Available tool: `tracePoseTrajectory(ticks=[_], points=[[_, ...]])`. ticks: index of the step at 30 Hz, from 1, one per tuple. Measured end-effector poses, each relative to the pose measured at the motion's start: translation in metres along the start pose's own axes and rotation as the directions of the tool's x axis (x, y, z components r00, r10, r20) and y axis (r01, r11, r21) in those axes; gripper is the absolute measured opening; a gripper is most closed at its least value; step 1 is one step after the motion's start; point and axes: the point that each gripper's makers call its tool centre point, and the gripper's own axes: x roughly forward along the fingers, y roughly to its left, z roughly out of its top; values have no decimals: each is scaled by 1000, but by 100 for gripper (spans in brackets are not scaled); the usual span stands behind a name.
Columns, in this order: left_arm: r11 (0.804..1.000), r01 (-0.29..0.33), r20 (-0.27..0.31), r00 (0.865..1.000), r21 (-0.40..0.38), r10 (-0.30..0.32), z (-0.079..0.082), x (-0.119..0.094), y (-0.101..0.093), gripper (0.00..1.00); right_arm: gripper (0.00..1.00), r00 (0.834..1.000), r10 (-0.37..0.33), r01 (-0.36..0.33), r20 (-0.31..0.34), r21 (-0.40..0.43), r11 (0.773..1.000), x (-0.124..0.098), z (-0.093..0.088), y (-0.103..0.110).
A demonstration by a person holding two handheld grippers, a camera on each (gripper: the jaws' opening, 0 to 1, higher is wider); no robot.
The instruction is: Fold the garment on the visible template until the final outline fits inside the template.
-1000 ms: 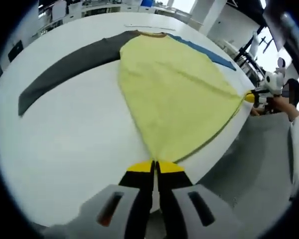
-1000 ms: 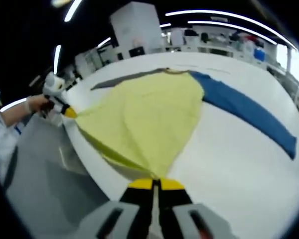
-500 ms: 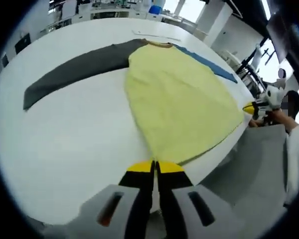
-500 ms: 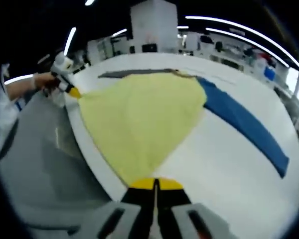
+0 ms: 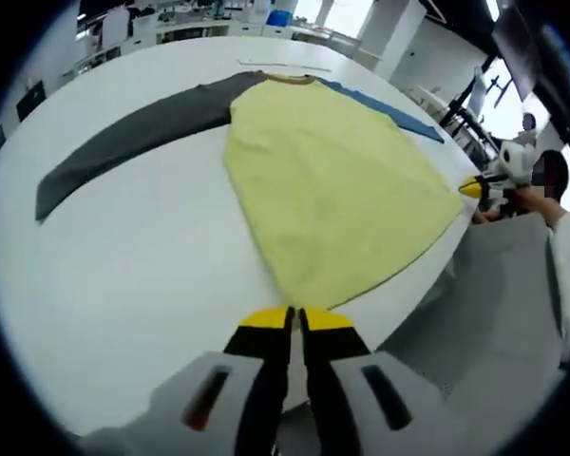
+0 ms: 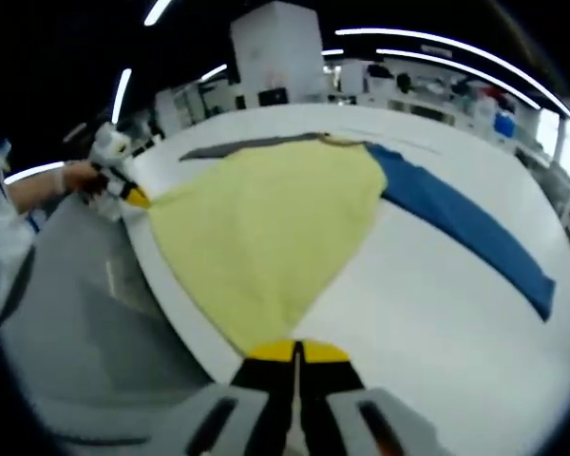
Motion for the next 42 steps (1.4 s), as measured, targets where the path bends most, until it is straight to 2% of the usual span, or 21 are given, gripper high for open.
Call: tracePoseTrajectory(ticks=[5,7,10,12,15,16,17,18,19,22,25,27,30,33,38,42], points=[[1000,19,54,998,14,-19,5,-3,-2,19,0,1000,-4,3,17,27,1000,-1,0,-6],[998,36,117,992,49,-42,17,-7,-11,22,0,999,6,-7,33,36,999,-2,3,-5],[996,62,227,971,59,-74,36,-16,-16,29,0,993,46,-51,109,46,998,-6,16,-3],[996,74,266,960,46,-83,45,-21,-16,35,4,986,52,-62,156,55,997,-9,27,-2],[995,86,365,926,55,-100,65,-32,-15,45,10,981,42,-54,192,57,997,-16,36,-5],[995,85,379,920,60,-102,70,-34,-15,48,12,979,41,-54,200,57,997,-18,39,-6],[994,78,412,905,73,-101,78,-38,-14,51,16,977,38,-52,211,61,997,-19,41,-9],[994,74,431,897,80,-102,82,-40,-13,54,20,975,36,-52,220,65,997,-20,43,-11],[993,68,458,883,98,-106,89,-43,-13,58,27,973,29,-48,230,76,996,-21,46,-13],[990,64,509,852,127,-120,101,-50,-17,71,46,967,-4,-17,256,79,997,-23,52,-21],[988,59,526,841,143,-127,105,-51,-21,88,77,963,-34,12,266,85,996,-23,55,-28],[987,63,536,834,145,-132,107,-50,-21,99,88,959,-57,36,277,81,996,-24,56,-35],[985,74,540,829,153,-146,109,-48,-29,99,94,958,-68,46,279,85,995,-24,56,-39],[986,76,536,832,149,-145,108,-46,-31,99,99,957,-84,61,278,92,994,-23,56,-46],[989,86,543,829,119,-137,105,-41,-32,99,99,957,-87,59,278,107,993,-19,55,-57],[991,109,597,791,75,-132,113,-42,-36,99,99,976,-88,67,200,109,992,-4,35,-68]])
